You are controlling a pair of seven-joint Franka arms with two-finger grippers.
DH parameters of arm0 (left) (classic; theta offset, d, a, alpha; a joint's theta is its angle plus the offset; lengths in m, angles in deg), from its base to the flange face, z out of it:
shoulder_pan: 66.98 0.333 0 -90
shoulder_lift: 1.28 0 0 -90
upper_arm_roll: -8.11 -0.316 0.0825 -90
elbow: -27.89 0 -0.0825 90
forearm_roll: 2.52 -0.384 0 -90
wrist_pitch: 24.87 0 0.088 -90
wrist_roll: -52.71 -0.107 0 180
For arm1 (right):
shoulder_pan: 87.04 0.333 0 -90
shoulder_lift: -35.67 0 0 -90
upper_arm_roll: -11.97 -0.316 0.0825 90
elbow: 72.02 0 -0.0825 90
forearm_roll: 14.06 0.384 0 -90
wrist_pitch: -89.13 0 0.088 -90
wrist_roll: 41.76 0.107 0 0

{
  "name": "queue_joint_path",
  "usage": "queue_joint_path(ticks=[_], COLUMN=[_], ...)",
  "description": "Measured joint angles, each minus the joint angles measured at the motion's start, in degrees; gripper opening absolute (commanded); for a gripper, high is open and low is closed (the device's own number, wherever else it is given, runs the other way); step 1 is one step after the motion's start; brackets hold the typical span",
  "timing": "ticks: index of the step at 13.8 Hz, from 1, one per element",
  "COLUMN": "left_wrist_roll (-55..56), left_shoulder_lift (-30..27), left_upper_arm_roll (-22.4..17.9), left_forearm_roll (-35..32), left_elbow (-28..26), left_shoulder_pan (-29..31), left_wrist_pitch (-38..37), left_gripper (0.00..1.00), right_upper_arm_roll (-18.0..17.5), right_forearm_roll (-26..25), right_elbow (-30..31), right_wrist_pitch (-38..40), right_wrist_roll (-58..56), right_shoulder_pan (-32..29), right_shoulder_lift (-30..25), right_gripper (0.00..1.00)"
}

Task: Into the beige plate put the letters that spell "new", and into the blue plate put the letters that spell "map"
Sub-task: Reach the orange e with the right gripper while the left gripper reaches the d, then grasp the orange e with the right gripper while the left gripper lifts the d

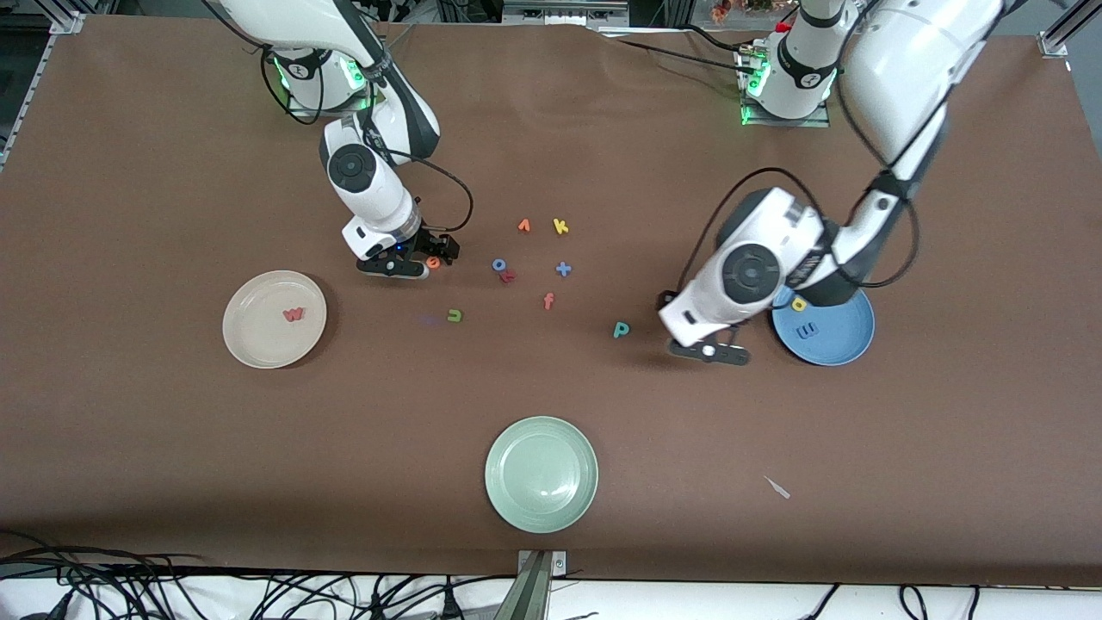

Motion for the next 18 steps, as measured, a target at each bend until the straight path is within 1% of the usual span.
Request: queue_joint_path(ticks=[2,3,4,5,7,8,9,10,11,12,13,14,15,17,18], left_wrist_roll=[1.1,1.2,1.2,1.2,1.4,2.1,2.8,3.3,3.5,3.6,3.6,3.6,3.6,3.6,3.6], left_shoulder_lift=[3.1,4.3,5.1,5.7,6.0,6.2,6.6,7.0,7.4,7.6,7.8,8.0,8.3,8.5,8.5], left_upper_arm_roll=[-0.1,-0.3,-1.1,-2.8,-6.7,-8.0,-8.7,-8.9,-9.0,-9.0,-9.0,-9.0,-9.0,-9.1,-9.1], left_forearm_roll=[0.0,0.0,0.0,0.0,0.0,0.0,0.0,0.0,0.0,0.0,0.0,0.0,0.0,0.0,0.0], left_elbow=[0.1,0.2,0.3,0.4,0.6,0.8,1.2,1.6,2.0,2.2,2.6,2.9,3.2,3.8,4.0], left_shoulder_pan=[-2.2,-2.8,-3.7,-5.4,-9.6,-11.3,-12.5,-13.0,-13.3,-13.3,-13.3,-13.3,-13.3,-13.3,-13.3], left_wrist_pitch=[6.4,8.5,9.5,10.1,10.9,11.4,11.8,12.0,12.1,12.2,12.2,12.3,12.6,12.7,12.7], left_gripper=[1.00,1.00,0.99,0.98,0.95,0.93,0.92,0.87,0.64,0.47,0.34,0.23,0.20,0.11,0.02], right_upper_arm_roll=[0.0,0.1,0.1,0.1,0.1,0.1,0.1,0.1,0.1,0.1,0.0,0.1,0.0,0.1,0.1], right_forearm_roll=[0.0,0.0,0.0,0.0,0.0,0.0,0.0,0.0,0.0,0.0,0.0,0.0,0.0,0.0,0.0], right_elbow=[0.0,0.0,0.0,0.0,0.0,0.0,0.0,-0.1,-0.1,-0.1,-0.1,-0.1,-0.1,-0.1,-0.1], right_wrist_pitch=[-0.4,-0.5,-0.5,-0.5,-0.5,-0.5,-0.5,-0.8,-1.1,-1.3,-1.7,-1.8,-2.0,-2.0,-2.0], right_wrist_roll=[0.0,0.0,0.0,0.0,0.4,0.8,1.4,2.0,2.4,2.5,2.6,2.6,2.6,2.6,2.6], right_shoulder_pan=[0.0,0.0,0.0,0.0,0.0,0.1,0.5,0.8,1.2,1.4,1.6,1.8,1.8,1.9,1.9], right_shoulder_lift=[0.5,0.4,0.4,0.3,0.3,0.3,0.3,0.3,0.3,0.4,0.4,0.4,0.4,0.3,0.3], right_gripper=[0.82,0.76,0.71,0.65,0.58,0.53,0.50,0.46,0.42,0.39,0.35,0.30,0.27,0.16,0.13])
